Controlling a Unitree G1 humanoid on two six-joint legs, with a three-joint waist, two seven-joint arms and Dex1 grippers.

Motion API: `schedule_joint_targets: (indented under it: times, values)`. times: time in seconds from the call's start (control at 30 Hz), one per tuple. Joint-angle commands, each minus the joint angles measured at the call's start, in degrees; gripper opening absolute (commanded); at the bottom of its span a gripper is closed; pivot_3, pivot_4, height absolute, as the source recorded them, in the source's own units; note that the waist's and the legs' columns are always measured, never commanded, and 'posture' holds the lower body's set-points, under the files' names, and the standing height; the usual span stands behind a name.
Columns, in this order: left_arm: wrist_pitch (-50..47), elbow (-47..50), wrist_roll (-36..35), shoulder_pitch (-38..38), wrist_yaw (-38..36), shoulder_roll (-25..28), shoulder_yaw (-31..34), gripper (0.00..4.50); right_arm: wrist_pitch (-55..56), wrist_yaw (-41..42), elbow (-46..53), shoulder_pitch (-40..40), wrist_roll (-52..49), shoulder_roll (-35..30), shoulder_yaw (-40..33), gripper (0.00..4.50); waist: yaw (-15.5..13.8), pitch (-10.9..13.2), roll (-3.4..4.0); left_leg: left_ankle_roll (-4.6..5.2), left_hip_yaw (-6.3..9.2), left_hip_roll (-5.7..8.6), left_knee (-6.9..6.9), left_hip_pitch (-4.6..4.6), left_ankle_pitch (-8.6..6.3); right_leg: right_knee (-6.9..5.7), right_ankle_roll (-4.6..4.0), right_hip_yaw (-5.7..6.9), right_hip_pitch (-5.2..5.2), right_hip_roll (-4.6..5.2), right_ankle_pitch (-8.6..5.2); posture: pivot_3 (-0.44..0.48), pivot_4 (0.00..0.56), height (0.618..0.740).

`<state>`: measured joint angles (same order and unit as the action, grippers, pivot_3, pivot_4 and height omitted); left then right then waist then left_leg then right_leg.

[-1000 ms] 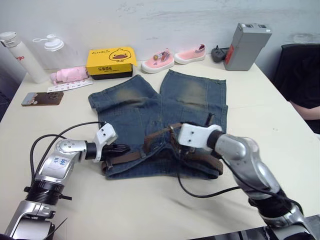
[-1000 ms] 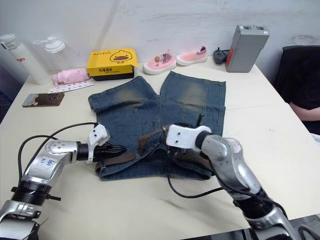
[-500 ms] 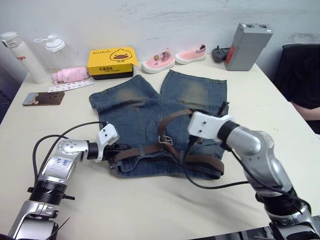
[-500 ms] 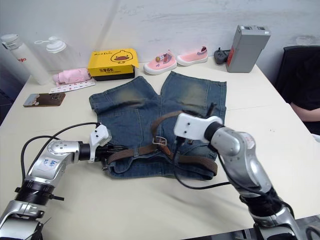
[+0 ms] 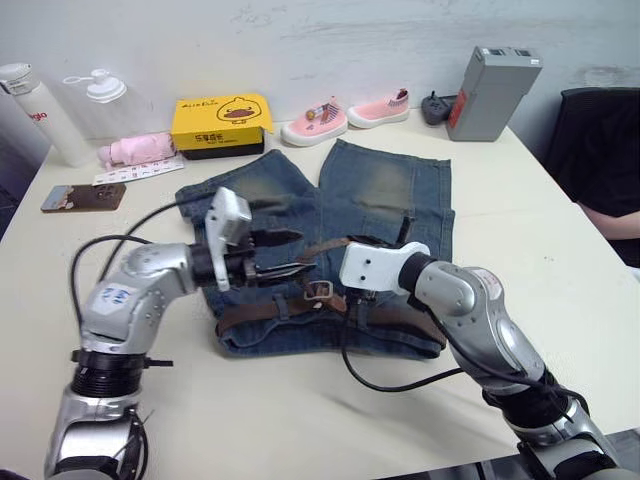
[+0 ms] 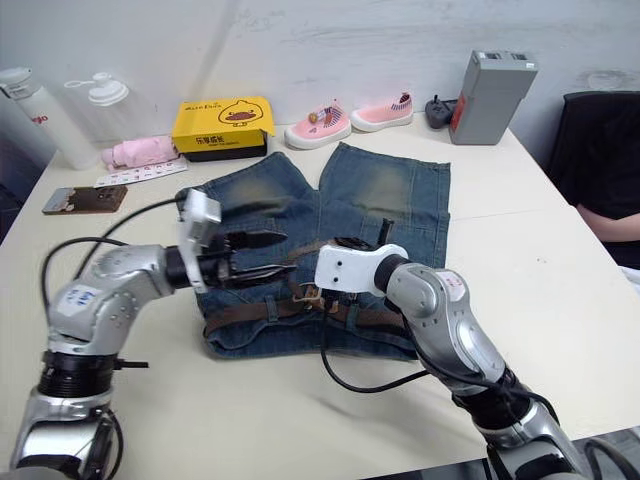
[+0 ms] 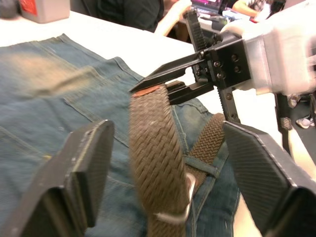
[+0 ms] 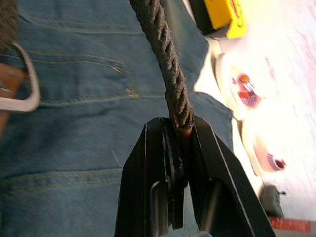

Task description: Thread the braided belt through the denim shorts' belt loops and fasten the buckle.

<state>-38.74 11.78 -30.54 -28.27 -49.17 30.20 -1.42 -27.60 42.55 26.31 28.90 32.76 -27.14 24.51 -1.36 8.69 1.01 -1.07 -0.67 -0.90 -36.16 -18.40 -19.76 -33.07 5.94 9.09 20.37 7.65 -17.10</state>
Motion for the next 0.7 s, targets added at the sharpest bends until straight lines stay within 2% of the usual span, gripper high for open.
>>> schedule_joint_targets:
  times: [0.03,0.07,0.17,0.27,0.4,0.43,0.67,0.7]
  values:
    - [4.2,-1.3,5.1,-0.5,4.3,-1.6,-1.6,3.74,-0.2,0.2,1.3,1.4,0.4,0.7,-0.5,0.0,0.0,0.0,0.01,0.0,0.0,0.0,0.0,0.0,0.0,0.0,0.0,0.0,0.0,0.0,0.0,0.0,0.15,0.706]
    - [4.9,-1.8,5.7,-0.6,4.6,-1.9,-1.9,3.74,-0.2,0.2,1.4,1.4,0.4,0.8,-0.6,0.0,0.0,0.0,0.0,0.0,-0.01,0.0,0.0,0.01,0.0,0.0,0.0,-0.01,0.0,0.0,0.0,0.0,0.15,0.706]
    - [7.2,-3.8,8.0,-0.6,5.6,-2.9,-2.7,3.03,-0.7,0.5,1.9,1.4,0.3,1.0,-0.9,0.0,0.0,0.0,0.0,0.0,-0.02,-0.01,-0.01,0.0,0.0,0.01,0.0,-0.01,0.01,-0.01,0.0,0.0,0.15,0.706]
    - [7.7,-3.6,7.7,0.1,5.5,-3.0,-2.1,1.68,-1.2,0.7,2.3,1.3,0.3,1.1,-0.9,0.0,0.0,0.0,0.0,0.0,-0.01,0.0,-0.02,-0.02,0.0,0.02,0.0,0.0,0.01,0.0,0.0,0.0,0.15,0.706]
    - [6.5,-1.6,5.7,0.8,5.7,-3.5,-0.9,0.27,-1.7,0.7,2.4,0.9,0.4,1.0,-1.1,0.0,0.0,0.0,0.0,0.0,-0.01,-0.01,-0.01,0.0,0.01,0.02,0.0,0.0,0.01,-0.01,0.0,0.0,0.15,0.706]
    - [6.0,-1.2,5.1,0.9,6.0,-3.8,-0.5,0.03,-1.7,0.7,2.3,0.9,0.5,0.9,-1.2,0.0,0.0,0.0,0.0,0.01,-0.02,-0.01,-0.01,0.0,0.01,0.02,0.0,-0.01,0.01,-0.01,0.0,0.0,0.15,0.706]
    - [5.3,0.8,3.3,2.3,8.9,-6.5,1.5,0.03,-5.6,-1.1,2.0,1.1,-1.1,4.0,-3.6,0.0,0.0,0.0,0.0,0.01,0.0,-0.01,-0.02,-0.01,0.01,0.02,0.0,0.0,0.0,0.0,0.0,0.0,0.15,0.706]
    - [5.0,0.9,1.8,2.5,10.0,-8.1,2.6,0.01,-8.4,-1.9,2.4,0.7,-2.0,6.1,-5.2,0.46,0.0,0.0,0.0,0.01,0.0,-0.02,-0.03,-0.01,0.01,0.01,0.0,0.0,0.01,0.0,0.0,0.0,0.15,0.706]
